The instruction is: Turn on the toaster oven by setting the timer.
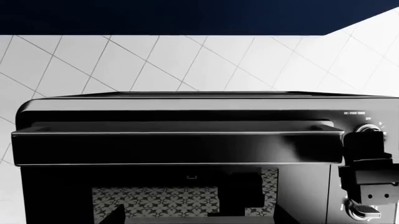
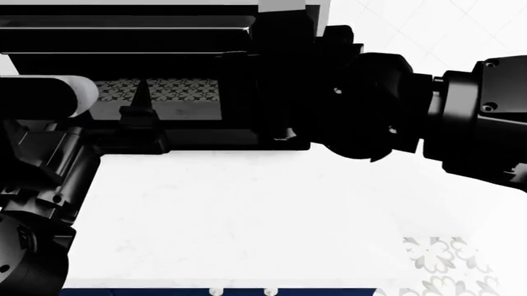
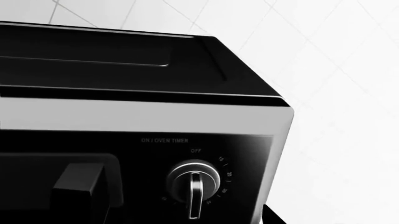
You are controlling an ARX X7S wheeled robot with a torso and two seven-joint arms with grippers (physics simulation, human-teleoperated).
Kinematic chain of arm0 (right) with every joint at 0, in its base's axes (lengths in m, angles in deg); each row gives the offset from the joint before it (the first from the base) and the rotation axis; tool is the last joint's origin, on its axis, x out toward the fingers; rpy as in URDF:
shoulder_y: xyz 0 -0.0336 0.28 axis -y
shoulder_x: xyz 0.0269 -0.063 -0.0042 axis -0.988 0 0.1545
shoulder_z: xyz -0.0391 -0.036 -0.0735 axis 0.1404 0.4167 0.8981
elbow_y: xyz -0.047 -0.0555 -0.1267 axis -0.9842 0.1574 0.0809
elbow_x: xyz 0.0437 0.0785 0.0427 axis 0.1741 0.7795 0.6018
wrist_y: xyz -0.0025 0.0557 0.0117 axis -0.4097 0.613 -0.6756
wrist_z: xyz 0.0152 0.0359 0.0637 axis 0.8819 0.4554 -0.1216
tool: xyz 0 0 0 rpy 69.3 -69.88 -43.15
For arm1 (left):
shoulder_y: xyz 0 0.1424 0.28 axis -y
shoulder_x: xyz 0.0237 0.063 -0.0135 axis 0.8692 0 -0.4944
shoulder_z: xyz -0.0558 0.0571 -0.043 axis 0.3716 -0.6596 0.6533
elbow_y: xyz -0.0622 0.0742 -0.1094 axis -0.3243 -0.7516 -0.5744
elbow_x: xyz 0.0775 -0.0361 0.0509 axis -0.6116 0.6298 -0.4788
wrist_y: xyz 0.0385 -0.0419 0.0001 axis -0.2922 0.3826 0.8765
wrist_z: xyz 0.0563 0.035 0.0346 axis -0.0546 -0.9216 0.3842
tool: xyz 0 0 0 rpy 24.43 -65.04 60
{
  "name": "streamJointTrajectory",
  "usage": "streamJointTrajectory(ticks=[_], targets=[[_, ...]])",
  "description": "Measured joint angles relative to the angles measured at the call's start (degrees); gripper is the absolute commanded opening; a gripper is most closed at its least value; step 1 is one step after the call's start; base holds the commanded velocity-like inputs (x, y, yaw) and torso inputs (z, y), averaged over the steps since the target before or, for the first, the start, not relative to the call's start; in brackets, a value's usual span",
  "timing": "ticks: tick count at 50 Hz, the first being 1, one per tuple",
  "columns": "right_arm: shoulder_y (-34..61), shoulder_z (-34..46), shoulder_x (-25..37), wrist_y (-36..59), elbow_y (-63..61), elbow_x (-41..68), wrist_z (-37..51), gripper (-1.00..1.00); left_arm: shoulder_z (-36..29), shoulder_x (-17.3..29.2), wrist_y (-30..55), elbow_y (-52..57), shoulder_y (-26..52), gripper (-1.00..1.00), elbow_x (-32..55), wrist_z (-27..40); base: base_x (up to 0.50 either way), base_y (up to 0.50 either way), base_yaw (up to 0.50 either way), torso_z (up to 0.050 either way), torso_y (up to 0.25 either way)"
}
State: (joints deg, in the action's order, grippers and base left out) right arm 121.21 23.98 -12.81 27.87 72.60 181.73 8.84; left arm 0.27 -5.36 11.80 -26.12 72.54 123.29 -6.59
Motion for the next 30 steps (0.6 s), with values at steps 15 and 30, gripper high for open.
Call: streamJointTrajectory(ticks=[15, 30], targets=[[-0.3, -0.4, -0.2, 0.2, 0.4, -0.3, -0.5, -1.0, 0.1, 0.4, -0.5, 0.4, -0.7, 1.0, 0.1, 0.0, 0.0, 0.0, 0.0, 0.0, 0.0], [-0.6, -0.7, -0.1, 0.1, 0.5, -0.8, -0.2, -1.0, -0.4, 0.4, -0.9, 0.2, -0.8, 1.0, -0.3, -0.2, 0.0, 0.0, 0.0, 0.0, 0.0]])
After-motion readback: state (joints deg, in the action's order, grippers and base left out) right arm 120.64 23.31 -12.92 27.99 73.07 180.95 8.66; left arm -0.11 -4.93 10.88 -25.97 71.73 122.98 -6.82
